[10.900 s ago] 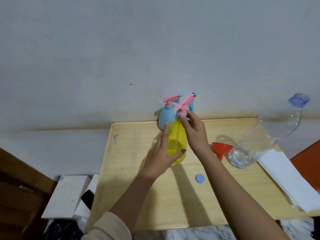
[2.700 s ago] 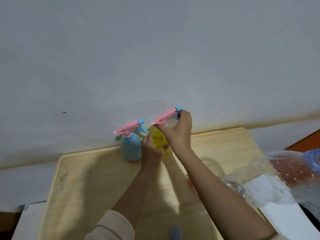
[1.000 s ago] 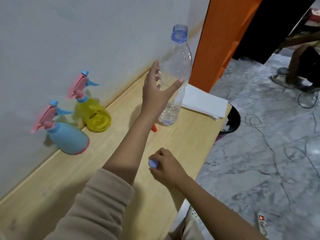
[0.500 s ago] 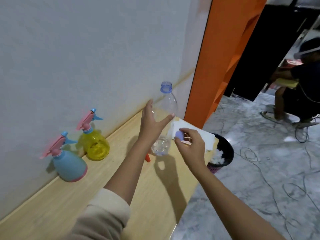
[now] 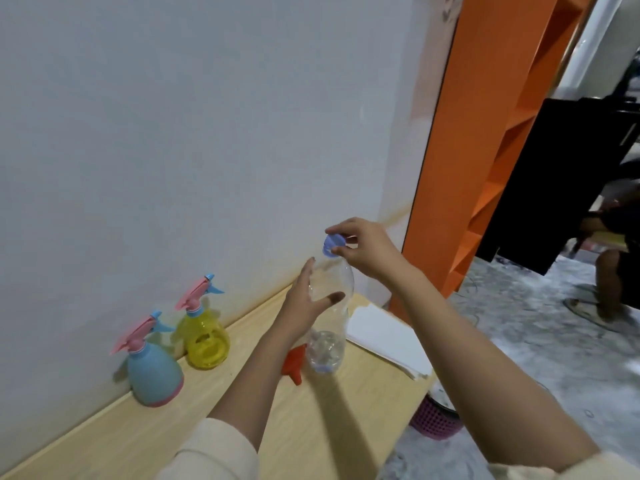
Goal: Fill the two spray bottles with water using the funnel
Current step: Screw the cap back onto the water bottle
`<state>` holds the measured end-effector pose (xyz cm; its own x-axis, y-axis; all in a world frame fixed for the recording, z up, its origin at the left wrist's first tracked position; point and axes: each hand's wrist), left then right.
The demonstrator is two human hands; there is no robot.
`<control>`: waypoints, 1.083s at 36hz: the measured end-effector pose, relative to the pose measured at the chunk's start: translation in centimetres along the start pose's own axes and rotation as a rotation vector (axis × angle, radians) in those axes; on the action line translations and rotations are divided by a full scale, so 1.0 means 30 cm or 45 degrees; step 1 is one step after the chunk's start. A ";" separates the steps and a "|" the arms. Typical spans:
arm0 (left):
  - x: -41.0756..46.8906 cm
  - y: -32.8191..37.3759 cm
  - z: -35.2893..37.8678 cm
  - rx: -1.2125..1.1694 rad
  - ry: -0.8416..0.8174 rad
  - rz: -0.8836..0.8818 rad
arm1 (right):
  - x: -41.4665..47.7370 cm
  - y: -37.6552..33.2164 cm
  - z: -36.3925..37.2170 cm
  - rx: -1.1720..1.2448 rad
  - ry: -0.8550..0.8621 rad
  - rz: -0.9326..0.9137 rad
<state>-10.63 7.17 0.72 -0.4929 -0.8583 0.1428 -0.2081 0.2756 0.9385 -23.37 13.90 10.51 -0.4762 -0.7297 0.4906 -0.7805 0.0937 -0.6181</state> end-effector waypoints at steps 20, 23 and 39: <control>-0.007 -0.007 0.052 -0.042 0.070 -0.049 | 0.010 0.091 0.033 0.415 -0.252 0.183; -0.017 -0.023 0.078 -0.053 0.128 -0.065 | 0.006 0.110 0.025 0.450 -0.383 0.139; 0.001 -0.054 0.138 -0.060 0.268 -0.159 | 0.004 0.160 0.036 0.618 -0.354 0.113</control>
<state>-13.82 8.49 -2.11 -0.2783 -0.9569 0.0825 -0.2143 0.1456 0.9659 -26.74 13.54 6.92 -0.3556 -0.8905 0.2838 -0.4353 -0.1109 -0.8934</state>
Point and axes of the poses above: each hand's wrist, its own x-axis towards the middle knuckle, its own z-axis out of the palm, y = z × x, and after that the axes turned 14 degrees about y, right-handed
